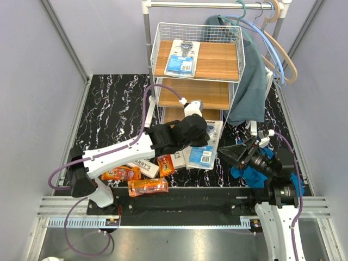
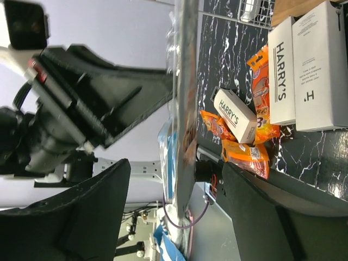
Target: Place and organize the shaving razors onto the shelf
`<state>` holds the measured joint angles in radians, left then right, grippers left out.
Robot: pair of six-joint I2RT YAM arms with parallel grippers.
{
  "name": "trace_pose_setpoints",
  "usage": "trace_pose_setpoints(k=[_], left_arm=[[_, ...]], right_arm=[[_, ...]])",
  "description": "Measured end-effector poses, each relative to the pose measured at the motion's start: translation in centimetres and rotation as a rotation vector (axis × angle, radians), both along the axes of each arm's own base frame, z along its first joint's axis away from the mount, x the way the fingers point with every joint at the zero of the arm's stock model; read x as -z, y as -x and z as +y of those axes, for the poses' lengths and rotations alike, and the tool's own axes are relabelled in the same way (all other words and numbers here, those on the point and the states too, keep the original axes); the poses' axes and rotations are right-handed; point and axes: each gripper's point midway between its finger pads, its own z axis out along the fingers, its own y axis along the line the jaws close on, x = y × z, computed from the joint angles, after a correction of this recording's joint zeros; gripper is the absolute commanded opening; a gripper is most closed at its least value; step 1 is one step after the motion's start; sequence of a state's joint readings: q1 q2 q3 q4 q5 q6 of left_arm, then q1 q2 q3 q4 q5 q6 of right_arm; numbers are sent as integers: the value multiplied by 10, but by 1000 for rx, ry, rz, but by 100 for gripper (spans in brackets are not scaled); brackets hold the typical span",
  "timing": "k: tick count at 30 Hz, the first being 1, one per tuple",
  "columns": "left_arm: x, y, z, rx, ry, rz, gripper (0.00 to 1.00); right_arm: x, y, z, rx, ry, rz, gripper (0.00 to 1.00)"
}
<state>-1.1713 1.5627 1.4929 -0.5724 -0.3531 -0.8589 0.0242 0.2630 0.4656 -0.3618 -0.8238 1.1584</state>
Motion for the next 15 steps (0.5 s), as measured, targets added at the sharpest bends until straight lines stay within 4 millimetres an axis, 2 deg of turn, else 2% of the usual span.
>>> trace_pose_setpoints(k=[4, 8, 15], left_arm=[[1, -14, 6, -85, 34, 59, 0], [-3, -25, -2, -130, 72, 86, 0], [3, -27, -13, -141, 75, 105, 0]], right_arm=[[-6, 8, 0, -9, 24, -30, 73], [-5, 11, 0, -13, 39, -30, 72], [-1, 12, -1, -17, 57, -10, 68]])
